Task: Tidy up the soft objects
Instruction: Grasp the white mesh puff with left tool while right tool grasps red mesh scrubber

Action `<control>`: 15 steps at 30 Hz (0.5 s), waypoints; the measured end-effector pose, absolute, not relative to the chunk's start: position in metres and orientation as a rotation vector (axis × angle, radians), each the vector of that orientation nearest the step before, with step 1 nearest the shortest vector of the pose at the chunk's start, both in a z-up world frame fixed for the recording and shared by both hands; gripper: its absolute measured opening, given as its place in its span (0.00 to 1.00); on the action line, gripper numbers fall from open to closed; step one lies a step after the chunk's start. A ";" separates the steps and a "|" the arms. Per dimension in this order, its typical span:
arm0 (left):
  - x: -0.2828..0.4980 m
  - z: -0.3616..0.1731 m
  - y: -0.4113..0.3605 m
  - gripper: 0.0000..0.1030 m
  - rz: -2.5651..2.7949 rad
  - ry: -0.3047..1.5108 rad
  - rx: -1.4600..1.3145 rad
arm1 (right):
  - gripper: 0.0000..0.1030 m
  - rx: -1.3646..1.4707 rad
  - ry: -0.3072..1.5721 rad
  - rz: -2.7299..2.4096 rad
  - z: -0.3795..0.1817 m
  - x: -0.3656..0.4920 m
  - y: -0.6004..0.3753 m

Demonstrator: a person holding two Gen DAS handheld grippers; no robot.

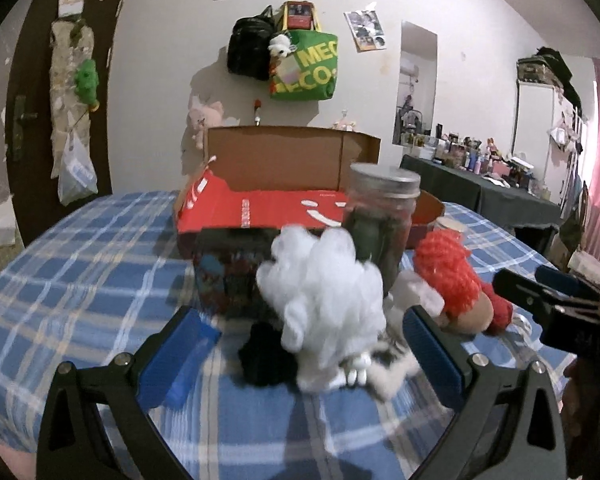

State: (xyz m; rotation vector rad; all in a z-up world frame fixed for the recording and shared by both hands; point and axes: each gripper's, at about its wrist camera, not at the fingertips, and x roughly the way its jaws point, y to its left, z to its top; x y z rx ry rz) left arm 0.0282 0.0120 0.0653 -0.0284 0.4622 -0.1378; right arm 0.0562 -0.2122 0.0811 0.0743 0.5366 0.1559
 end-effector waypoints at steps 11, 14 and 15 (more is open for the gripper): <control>0.066 0.068 -0.004 0.89 -0.216 0.547 0.012 | 0.73 0.075 0.674 0.322 0.070 0.109 -0.198; 0.074 0.063 -0.005 0.76 -0.223 0.590 -0.002 | 0.56 0.113 0.710 0.367 0.062 0.113 -0.198; 0.074 0.062 -0.005 0.72 -0.226 0.598 -0.009 | 0.47 0.122 0.716 0.381 0.062 0.114 -0.198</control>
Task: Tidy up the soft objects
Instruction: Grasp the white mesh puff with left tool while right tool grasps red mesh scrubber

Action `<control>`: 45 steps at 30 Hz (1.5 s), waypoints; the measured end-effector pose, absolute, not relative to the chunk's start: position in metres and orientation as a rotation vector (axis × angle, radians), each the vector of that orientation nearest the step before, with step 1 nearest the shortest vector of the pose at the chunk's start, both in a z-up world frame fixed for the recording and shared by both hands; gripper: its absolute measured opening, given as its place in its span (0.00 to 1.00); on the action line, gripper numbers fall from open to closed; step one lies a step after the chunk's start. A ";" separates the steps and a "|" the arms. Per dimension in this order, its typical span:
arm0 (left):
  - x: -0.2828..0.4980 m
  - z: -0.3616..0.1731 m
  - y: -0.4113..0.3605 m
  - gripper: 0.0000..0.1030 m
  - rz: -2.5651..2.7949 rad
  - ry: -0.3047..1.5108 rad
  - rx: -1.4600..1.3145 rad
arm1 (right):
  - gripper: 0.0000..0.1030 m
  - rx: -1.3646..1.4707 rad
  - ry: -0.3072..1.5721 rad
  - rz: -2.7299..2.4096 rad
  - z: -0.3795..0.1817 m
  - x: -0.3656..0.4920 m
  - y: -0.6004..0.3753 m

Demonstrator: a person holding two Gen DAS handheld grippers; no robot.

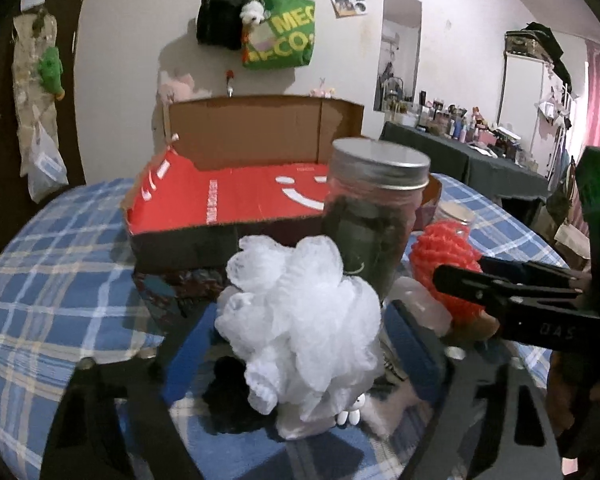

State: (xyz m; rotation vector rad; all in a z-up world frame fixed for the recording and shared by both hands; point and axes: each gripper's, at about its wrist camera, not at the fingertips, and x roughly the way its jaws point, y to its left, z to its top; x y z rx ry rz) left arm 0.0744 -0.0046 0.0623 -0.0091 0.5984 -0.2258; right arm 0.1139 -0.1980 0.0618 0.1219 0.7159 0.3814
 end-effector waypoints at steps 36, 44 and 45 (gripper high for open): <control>0.043 0.123 0.026 0.46 -0.208 0.444 -0.060 | 0.35 0.077 0.522 0.377 0.133 0.063 -0.205; 0.063 0.162 0.039 0.46 -0.200 0.351 -0.008 | 0.35 0.025 0.437 0.378 0.172 0.086 -0.206; 0.068 0.166 0.039 0.46 -0.207 0.350 -0.001 | 0.35 0.022 0.435 0.383 0.176 0.092 -0.207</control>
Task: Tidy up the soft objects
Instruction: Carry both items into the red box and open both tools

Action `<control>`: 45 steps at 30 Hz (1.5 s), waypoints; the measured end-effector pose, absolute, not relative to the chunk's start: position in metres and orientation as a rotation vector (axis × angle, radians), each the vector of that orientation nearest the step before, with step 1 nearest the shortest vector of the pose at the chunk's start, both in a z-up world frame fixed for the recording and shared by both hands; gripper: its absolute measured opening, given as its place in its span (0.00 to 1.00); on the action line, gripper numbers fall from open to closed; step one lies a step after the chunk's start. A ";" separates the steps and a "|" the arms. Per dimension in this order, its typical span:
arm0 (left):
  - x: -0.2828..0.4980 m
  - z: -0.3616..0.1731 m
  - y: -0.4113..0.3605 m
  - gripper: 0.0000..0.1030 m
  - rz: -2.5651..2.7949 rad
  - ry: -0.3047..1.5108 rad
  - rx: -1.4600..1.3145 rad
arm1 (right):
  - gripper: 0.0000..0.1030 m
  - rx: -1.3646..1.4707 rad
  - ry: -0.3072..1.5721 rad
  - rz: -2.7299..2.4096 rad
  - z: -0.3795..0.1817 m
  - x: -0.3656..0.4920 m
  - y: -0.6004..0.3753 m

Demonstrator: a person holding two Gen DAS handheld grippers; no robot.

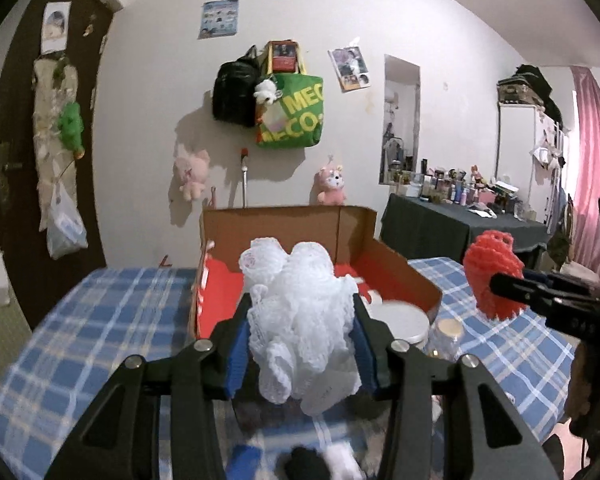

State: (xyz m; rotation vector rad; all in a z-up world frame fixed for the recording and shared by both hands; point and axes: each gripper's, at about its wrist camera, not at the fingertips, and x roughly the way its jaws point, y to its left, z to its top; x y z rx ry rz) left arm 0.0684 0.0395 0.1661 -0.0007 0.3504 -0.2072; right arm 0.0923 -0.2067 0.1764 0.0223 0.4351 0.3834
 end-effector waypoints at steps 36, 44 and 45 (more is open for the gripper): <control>0.376 0.116 0.000 0.47 -0.396 0.873 0.163 | 0.35 0.030 1.134 0.488 0.102 0.433 -0.149; 0.401 0.099 0.009 0.50 -0.394 0.922 0.091 | 0.36 0.109 1.208 0.444 0.078 0.463 -0.149; 0.402 0.100 0.010 0.50 -0.397 0.921 0.084 | 0.36 0.116 1.211 0.443 0.077 0.464 -0.150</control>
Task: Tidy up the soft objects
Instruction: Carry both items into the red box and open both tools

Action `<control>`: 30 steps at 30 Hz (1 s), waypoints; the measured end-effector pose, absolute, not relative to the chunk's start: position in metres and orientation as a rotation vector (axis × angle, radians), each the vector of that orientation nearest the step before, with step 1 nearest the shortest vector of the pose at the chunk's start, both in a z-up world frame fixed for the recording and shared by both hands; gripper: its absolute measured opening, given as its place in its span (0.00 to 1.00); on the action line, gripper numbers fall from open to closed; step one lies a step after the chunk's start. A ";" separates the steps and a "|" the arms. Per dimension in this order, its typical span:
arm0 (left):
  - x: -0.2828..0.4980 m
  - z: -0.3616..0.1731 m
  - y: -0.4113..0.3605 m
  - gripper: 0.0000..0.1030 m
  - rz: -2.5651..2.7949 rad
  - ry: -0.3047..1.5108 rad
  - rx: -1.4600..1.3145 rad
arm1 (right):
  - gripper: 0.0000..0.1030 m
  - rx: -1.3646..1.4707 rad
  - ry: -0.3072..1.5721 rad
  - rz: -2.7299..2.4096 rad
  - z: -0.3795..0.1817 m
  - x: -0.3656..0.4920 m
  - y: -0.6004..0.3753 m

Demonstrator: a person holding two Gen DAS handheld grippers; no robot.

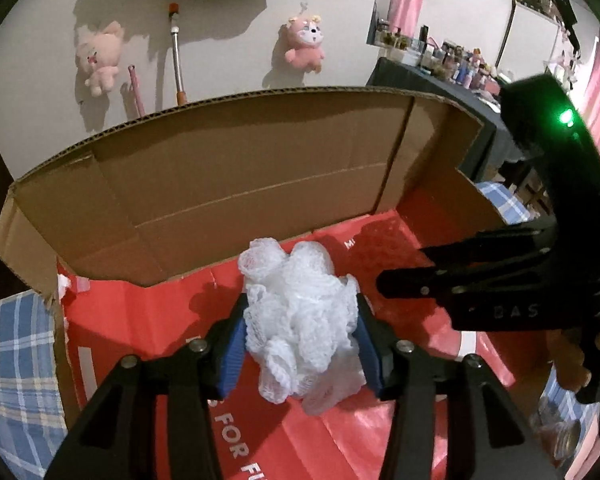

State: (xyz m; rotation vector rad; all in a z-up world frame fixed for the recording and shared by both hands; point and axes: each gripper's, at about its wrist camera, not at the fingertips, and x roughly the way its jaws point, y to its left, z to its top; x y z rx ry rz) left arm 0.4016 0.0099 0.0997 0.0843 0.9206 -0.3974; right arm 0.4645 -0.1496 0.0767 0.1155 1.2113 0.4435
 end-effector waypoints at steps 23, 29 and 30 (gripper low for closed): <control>0.418 0.089 0.011 0.79 -0.373 0.925 0.114 | 0.52 0.150 1.234 0.410 0.077 0.471 -0.171; 0.419 0.086 0.020 0.90 -0.340 0.941 0.090 | 0.58 0.157 1.245 0.420 0.078 0.470 -0.167; 0.418 0.086 0.021 0.90 -0.337 0.943 0.086 | 0.61 0.155 1.247 0.422 0.079 0.469 -0.167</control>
